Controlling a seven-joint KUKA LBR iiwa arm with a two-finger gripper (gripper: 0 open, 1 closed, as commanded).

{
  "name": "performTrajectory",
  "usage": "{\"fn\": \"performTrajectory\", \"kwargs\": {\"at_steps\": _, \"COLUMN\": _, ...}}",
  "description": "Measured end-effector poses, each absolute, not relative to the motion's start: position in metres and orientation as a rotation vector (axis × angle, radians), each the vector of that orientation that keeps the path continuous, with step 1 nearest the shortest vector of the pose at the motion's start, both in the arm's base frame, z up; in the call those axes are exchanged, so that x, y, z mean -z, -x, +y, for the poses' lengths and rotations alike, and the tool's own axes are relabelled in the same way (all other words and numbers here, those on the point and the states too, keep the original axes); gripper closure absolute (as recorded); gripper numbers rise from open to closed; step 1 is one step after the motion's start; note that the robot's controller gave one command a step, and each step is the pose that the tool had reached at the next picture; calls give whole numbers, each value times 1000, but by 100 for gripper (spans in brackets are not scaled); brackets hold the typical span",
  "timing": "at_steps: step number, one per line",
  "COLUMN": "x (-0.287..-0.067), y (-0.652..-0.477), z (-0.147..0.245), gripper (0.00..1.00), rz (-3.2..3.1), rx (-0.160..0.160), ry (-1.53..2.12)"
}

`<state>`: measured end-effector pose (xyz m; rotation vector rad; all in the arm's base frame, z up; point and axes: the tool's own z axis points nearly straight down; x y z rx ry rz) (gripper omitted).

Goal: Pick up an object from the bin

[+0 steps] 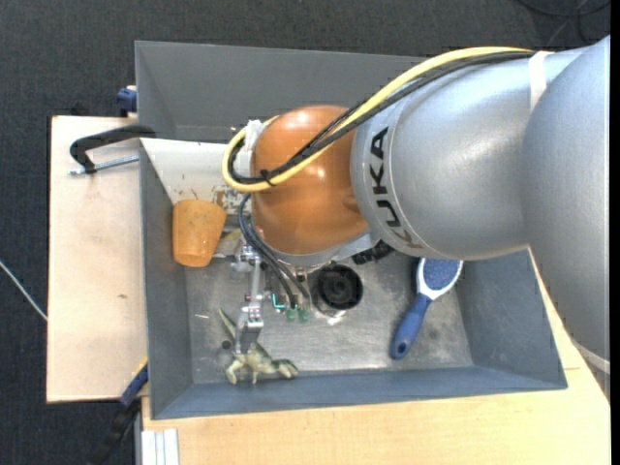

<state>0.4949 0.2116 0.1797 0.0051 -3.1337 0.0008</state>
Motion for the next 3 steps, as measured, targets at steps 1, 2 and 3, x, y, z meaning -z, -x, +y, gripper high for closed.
{"fn": "performTrajectory", "kwargs": {"at_steps": 1, "x": -74, "y": -500, "z": 204, "gripper": 0, "rz": -3125, "rx": 18, "ry": 333}}
{"fn": "performTrajectory", "kwargs": {"at_steps": 2, "x": -101, "y": -491, "z": 174, "gripper": 0, "rz": -3118, "rx": 1, "ry": -403}}
{"fn": "performTrajectory", "kwargs": {"at_steps": 3, "x": -100, "y": -492, "z": 122, "gripper": 0, "rz": -3140, "rx": -1, "ry": -68}}
